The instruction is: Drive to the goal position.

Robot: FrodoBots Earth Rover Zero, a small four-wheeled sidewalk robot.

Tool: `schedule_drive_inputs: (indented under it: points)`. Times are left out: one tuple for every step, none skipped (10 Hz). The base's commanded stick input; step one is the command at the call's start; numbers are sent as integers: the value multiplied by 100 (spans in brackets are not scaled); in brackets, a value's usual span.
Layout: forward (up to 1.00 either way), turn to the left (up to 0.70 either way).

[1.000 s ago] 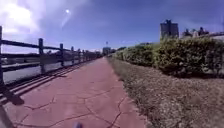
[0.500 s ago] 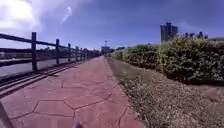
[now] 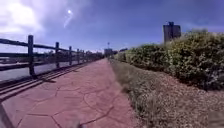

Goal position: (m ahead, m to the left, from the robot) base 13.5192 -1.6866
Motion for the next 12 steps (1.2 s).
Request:
schedule_drive_inputs:
  points:
    - [70,0]
    - [70,0]
    - [70,0]
    - [70,0]
    - [70,0]
    - [70,0]
    - [70,32]
    - [70,35]
    - [70,35]
    - [70,35]
    - [70,35]
    - [70,35]
